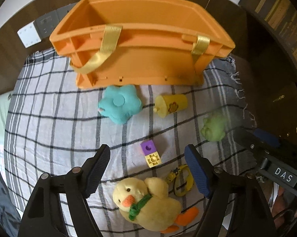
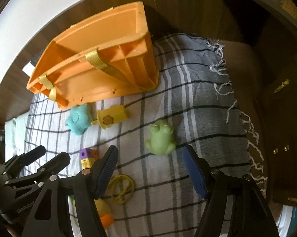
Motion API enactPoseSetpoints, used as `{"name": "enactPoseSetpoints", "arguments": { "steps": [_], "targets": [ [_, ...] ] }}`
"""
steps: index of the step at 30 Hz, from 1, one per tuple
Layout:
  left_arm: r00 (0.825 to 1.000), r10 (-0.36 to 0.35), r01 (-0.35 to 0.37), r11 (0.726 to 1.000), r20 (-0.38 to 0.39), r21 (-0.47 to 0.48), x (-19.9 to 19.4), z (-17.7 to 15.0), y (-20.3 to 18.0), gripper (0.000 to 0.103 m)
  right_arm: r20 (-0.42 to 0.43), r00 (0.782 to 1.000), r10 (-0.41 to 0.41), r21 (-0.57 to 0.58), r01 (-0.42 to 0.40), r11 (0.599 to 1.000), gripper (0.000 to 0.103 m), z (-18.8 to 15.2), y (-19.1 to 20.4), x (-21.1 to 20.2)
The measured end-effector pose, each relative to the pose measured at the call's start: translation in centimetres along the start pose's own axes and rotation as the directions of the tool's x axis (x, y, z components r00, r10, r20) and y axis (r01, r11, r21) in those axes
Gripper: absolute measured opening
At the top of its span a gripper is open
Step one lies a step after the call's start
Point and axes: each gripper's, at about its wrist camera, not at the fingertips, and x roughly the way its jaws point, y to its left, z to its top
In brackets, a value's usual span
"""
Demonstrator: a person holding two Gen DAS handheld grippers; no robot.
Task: Organize objects
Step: 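Grasp the purple-and-yellow block with the left gripper while the right gripper grasps the green frog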
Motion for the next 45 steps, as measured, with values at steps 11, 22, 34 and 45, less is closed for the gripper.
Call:
{"name": "enactPoseSetpoints", "arguments": {
  "steps": [11, 22, 34, 45],
  "targets": [
    [0.998, 0.034, -0.037, 0.998, -0.052, -0.059, 2.3, -0.8, -0.2, 0.075, -0.009, 1.0, -0.022, -0.291, 0.018, 0.957, 0.068, 0.4, -1.3, 2.3],
    [0.994, 0.042, -0.052, 0.994, -0.101, -0.1, 5.0, -1.0, 0.3, 0.068, 0.036, 0.996, -0.082, -0.536, 0.088, 0.839, 0.068, 1.4, -1.8, 4.7],
    [0.99, 0.046, -0.062, 0.991, -0.133, -0.121, 6.9, -0.6, 0.5, 0.057, 0.087, 0.989, -0.117, -0.687, 0.145, 0.712, 0.068, 2.5, -1.9, 7.0],
    [0.99, 0.029, -0.047, 0.99, -0.136, -0.131, 8.5, 0.0, 0.0, 0.036, 0.147, 0.98, -0.136, -0.766, 0.199, 0.611, 0.058, 3.3, -1.3, 8.7]
  ]
}}
